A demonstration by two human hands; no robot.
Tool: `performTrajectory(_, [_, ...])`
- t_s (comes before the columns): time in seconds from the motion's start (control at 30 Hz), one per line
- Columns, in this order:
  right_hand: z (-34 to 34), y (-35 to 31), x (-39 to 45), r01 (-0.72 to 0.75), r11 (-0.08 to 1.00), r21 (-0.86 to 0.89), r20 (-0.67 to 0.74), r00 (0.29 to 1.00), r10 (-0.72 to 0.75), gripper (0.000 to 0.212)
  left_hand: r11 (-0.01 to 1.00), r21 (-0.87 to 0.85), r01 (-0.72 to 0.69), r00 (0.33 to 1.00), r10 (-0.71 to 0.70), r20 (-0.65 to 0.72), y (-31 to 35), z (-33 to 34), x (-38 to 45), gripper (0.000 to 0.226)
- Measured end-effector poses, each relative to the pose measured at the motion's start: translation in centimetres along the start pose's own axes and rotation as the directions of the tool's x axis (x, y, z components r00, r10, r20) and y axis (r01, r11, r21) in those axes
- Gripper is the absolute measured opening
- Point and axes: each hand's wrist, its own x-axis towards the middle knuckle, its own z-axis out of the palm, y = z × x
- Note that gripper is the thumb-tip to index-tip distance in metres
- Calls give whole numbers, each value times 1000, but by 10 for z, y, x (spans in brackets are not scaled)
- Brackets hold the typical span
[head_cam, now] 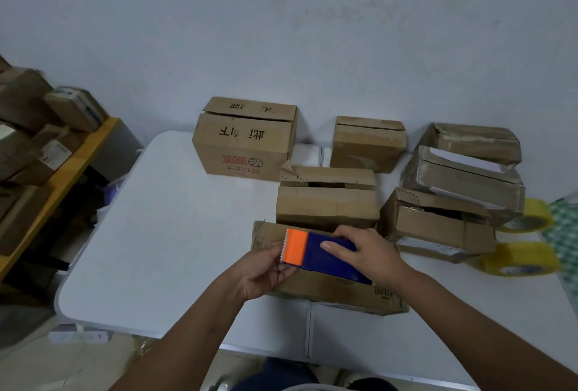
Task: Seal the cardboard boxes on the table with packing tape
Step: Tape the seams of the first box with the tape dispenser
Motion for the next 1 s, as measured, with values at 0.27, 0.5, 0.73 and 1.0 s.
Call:
performTrajectory(0.27, [-5,6,-5,-20,997,69,6,1000,19,54,1000,-9,-1,997,2,72,0,-2,3,36])
performTrajectory(0.5, [-6,5,-9,-15,996,83,31,999,12,49,991,129,31,998,-37,50,3,0,3,37])
performTrajectory(0.73, [-12,5,-8,-8,995,103,50,999,3,50,976,218,-17,999,23,-26,4,8,4,30])
performTrajectory(1.0, [-22,-3,-2,-41,991,125,89,996,30,45,979,186,-81,991,99,-90,11,10,2,13])
